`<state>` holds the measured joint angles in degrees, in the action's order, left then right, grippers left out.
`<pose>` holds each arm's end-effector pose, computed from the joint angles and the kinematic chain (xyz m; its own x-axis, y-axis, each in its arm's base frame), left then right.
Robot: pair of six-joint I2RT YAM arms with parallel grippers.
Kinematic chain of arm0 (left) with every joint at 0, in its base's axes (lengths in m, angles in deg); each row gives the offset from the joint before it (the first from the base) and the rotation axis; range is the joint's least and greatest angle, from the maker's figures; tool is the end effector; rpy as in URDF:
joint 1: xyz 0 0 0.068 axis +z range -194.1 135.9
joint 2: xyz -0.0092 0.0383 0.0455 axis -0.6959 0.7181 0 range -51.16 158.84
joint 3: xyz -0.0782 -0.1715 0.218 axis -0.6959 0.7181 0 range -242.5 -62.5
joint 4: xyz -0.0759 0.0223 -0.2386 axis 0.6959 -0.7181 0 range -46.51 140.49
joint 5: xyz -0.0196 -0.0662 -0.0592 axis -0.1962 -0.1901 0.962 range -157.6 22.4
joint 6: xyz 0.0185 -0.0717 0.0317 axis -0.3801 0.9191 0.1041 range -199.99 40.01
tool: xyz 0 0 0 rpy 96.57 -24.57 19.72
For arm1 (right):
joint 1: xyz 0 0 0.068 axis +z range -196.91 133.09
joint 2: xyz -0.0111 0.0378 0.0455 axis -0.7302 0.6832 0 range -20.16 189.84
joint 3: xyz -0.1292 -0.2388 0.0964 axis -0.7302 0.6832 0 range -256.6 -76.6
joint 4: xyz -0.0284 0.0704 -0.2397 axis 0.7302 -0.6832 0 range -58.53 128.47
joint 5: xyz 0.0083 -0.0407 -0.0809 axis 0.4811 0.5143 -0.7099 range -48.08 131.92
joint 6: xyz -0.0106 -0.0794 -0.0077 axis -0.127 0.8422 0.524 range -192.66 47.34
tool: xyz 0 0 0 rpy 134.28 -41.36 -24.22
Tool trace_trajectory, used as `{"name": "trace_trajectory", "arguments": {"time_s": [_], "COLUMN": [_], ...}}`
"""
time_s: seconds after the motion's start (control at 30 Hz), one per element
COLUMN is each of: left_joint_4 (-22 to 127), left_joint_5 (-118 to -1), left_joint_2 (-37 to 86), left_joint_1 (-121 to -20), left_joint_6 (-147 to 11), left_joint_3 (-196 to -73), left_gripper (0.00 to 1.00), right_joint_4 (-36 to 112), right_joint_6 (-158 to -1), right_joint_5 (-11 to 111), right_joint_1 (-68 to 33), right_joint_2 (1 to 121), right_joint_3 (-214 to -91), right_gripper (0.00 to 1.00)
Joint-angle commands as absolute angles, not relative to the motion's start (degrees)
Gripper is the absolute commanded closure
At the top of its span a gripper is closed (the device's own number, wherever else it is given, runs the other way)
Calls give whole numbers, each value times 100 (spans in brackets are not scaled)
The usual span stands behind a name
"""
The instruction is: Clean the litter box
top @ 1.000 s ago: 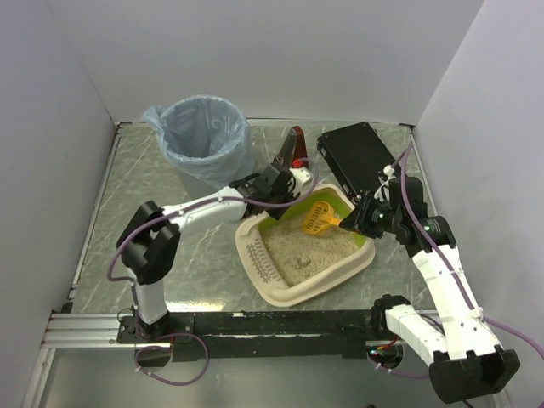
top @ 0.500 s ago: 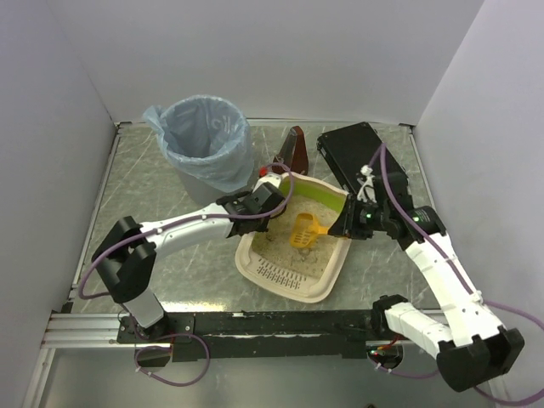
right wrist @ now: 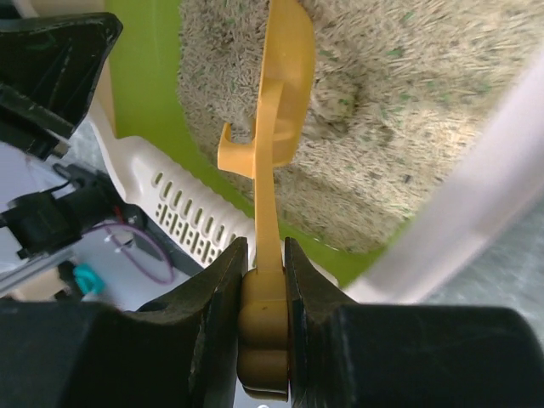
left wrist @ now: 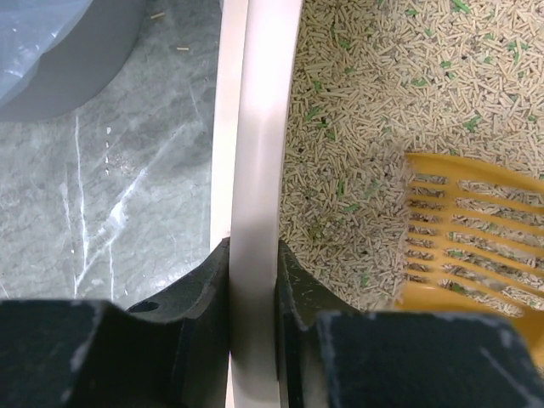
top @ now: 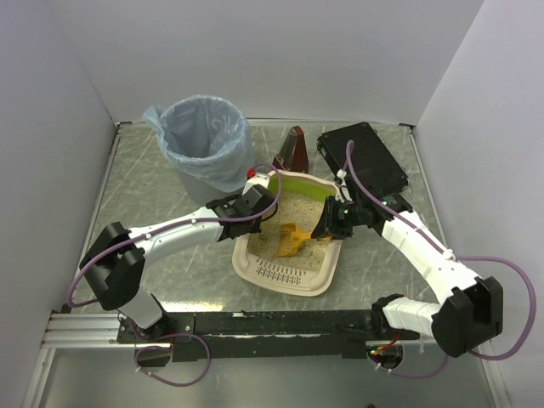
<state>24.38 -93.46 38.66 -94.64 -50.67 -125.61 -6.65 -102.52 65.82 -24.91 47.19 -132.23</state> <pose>0.2384 -0.2416 0.2329 -0.6996 0.1565 -0.6972 0.2116 0.9773 0.0071 0.2019 0.1120 0.2676 -0.9460 0.1089 -0.3055 -0.0886 0.8194 0.5664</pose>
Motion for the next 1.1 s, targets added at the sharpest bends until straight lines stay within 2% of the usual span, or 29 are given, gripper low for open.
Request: {"name": "trace_trajectory", "arguments": {"time_s": [0.0,0.23,0.57,0.8,0.93,1.07], "left_joint_4": [2511,2492,2334,1596,1569,1385], "left_joint_5": [-8694,-8043,-8332,-8904,-8992,-9378], "left_joint_2": [3673,3480,3462,3708,3595,3454], "left_joint_1": [-9525,-9683,-10052,-10105,-10096,-10088], "left_joint_6": [-4819,-4589,-4668,-4265,-4027,-3816], "left_joint_3": [-13182,-13675,-14607,-15065,-14820,-14521], "left_gripper": [99,99,99,99,99,99], "right_joint_4": [-12,1490,3608,4277,4049,4471], "right_joint_6": [-10631,-11245,-11967,-12248,-12152,-12372], "right_joint_5": [6697,7250,8189,8584,8551,8824], "right_joint_1": [-2502,-2608,-2599,-2897,-3047,-3354], "right_joint_2": [5041,5217,5235,4726,4480,4137], "right_joint_3": [-12724,-11879,-11176,-10877,-10982,-10745], "right_gripper": [100,100,100,100,100,100]}}
